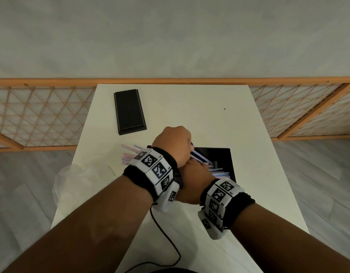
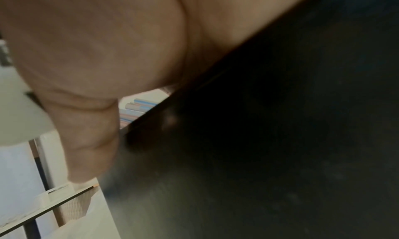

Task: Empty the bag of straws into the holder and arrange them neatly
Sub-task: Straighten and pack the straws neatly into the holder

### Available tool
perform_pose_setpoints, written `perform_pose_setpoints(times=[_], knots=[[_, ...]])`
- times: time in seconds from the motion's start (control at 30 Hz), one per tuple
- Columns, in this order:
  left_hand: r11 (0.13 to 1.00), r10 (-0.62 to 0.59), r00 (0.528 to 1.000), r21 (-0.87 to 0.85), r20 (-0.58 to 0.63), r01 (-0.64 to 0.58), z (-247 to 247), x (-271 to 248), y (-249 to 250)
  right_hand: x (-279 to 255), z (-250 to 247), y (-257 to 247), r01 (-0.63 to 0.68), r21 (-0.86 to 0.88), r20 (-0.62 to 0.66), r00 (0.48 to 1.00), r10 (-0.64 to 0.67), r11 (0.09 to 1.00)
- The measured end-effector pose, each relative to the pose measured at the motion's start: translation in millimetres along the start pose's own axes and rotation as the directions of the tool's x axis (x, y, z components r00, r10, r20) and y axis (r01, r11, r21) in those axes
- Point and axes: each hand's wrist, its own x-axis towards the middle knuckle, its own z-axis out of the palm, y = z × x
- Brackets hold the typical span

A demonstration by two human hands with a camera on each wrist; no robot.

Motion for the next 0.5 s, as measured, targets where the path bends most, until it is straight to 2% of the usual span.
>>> perform_pose_setpoints(times=[0.13,0.27,0.33,0.37,0.43,0.47,0.5], knots=[[1.0,-0.007,1.0,-0.018,-0.017,0.007,1,0,0,0,1,3,0.022,0.039,-0.018,1.0,-0.022,0.999],[0.999,0.03,0.987,-0.023,-0.158,-0.035,-17,-18,-14,-7,-1,4,0.082,0.151,-0.111,0.992,-0.065,0.985],[0.998,0.027,0.985,-0.05,-0.173,-0.036,-31,-31,-27,-14,-2,5,0.108,0.174,-0.173,0.982,-0.078,0.979],[0.997,0.018,0.99,-0.073,-0.143,-0.028,-36,-39,-33,-19,-3,6,0.121,0.179,-0.251,0.965,-0.074,0.976],[0.994,0.018,0.998,-0.104,-0.063,-0.025,-43,-50,-40,-29,-6,8,0.165,0.144,-0.491,0.868,-0.074,0.976],[0.993,0.032,0.999,-0.115,-0.032,-0.036,-43,-55,-42,-32,-7,9,0.175,0.118,-0.569,0.819,-0.078,0.978],[0.992,0.044,0.999,-0.116,-0.012,-0.045,-42,-58,-42,-33,-8,11,0.168,0.097,-0.585,0.807,-0.081,0.981]])
